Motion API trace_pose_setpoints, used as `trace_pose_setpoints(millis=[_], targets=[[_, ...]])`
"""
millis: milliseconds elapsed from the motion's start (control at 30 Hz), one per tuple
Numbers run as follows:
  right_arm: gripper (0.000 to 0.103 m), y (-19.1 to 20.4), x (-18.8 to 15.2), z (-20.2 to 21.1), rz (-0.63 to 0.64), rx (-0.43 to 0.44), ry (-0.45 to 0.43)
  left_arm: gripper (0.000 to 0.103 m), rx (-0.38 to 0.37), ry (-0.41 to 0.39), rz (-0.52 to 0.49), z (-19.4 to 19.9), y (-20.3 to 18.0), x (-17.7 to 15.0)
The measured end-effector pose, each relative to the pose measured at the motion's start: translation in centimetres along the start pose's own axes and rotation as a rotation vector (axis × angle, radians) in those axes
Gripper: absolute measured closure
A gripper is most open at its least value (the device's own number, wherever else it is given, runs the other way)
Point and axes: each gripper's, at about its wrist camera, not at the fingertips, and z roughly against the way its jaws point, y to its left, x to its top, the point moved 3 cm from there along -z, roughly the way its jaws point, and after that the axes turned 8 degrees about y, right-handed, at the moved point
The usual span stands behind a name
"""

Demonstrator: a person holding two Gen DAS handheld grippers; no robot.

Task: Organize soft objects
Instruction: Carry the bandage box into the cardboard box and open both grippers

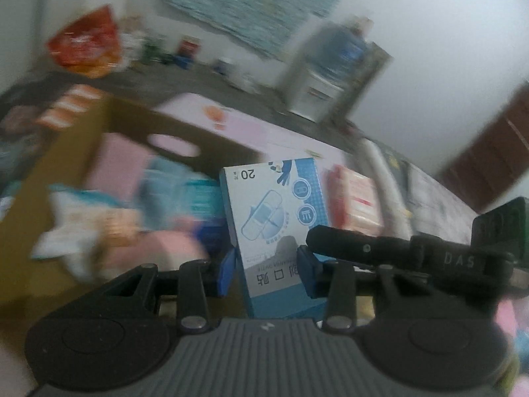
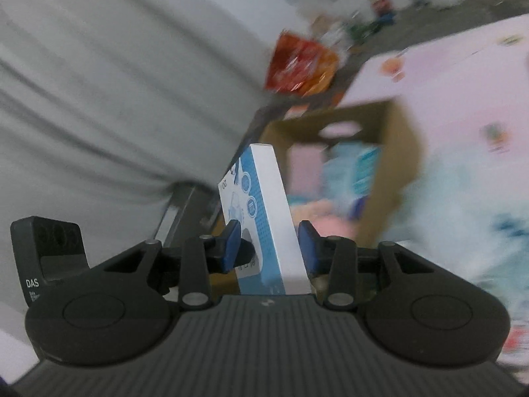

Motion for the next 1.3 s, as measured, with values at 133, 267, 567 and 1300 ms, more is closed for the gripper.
trace_pose_setpoints(millis=[133,267,567,1300], targets=[[0.065,3.3,-0.7,-6.9,0.013,0.018,0.115,0.064,0.086,0.0,0.091,1.6,5.8,-1.0],[0.065,4.4,-1.3,-12.8,-0.01,0.01,0.209,0.065,0.142,0.026,0.176,1.8,11.2,-1.6],[0.064,2.6,-2.4,-22.1,-0.149,0.019,0.366,0.067,0.283,0.099,0.095,-1.6,16.0,-2.8],[0.067,1.4,-3.5,-26.5,-0.143,-0.057,0.4,0.04,0.191,-0.162,0.028,6.1,14.9,-6.2]])
